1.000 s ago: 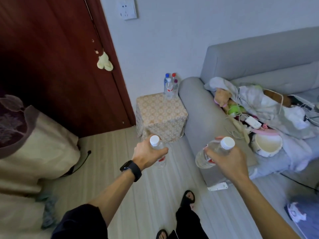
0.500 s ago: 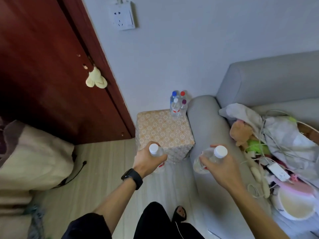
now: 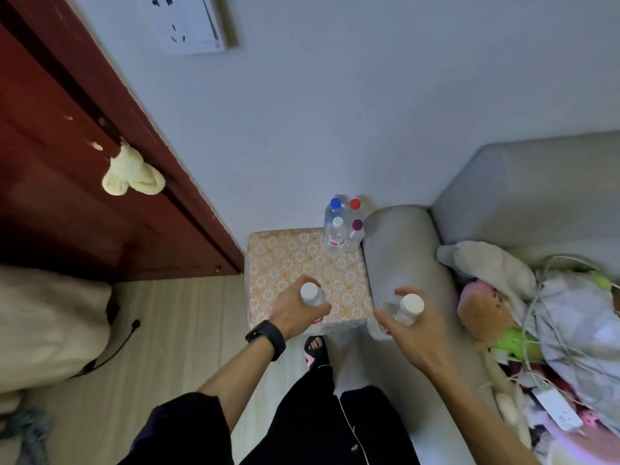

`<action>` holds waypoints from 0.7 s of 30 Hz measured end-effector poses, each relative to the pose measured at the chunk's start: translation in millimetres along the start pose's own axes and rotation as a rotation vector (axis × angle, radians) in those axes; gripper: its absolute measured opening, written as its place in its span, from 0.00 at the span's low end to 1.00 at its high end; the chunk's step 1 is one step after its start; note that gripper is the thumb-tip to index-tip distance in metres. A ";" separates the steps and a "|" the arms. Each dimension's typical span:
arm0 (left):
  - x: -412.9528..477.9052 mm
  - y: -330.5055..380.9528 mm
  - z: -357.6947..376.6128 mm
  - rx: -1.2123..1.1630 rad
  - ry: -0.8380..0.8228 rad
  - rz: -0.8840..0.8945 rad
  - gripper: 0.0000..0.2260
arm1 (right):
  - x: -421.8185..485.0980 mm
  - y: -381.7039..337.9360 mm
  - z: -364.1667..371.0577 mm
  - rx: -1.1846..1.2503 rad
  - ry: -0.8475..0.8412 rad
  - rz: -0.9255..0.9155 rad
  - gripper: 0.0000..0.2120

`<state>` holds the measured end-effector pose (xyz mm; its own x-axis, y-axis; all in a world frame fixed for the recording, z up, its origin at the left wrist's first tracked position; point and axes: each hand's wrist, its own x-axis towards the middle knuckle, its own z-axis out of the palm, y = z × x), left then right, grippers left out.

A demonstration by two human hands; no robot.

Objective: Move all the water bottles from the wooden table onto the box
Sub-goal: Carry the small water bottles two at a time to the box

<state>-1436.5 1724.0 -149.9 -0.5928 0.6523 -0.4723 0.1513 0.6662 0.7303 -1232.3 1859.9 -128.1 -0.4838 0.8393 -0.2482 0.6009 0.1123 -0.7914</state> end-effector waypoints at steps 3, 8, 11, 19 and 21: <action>39.6 4.7 4.5 -0.002 -0.036 -0.013 0.19 | 34.2 -3.7 8.2 0.029 -0.012 0.039 0.20; 91.8 -2.3 23.2 0.004 -0.103 -0.039 0.22 | 84.3 4.9 29.7 0.030 -0.084 0.117 0.19; 123.0 -11.0 36.8 0.062 -0.099 -0.059 0.22 | 116.7 18.2 48.4 -0.013 -0.158 0.164 0.21; 188.6 -36.2 77.9 -0.019 -0.119 -0.081 0.21 | 184.1 69.3 98.3 -0.011 -0.212 0.241 0.26; 198.0 -40.6 88.0 -0.047 -0.100 -0.085 0.21 | 193.0 81.4 109.5 -0.004 -0.191 0.247 0.25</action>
<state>-1490.3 1857.9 -316.5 -0.5198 0.6283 -0.5788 0.0651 0.7047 0.7065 -1346.5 1972.8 -301.6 -0.4336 0.7263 -0.5333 0.7176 -0.0796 -0.6919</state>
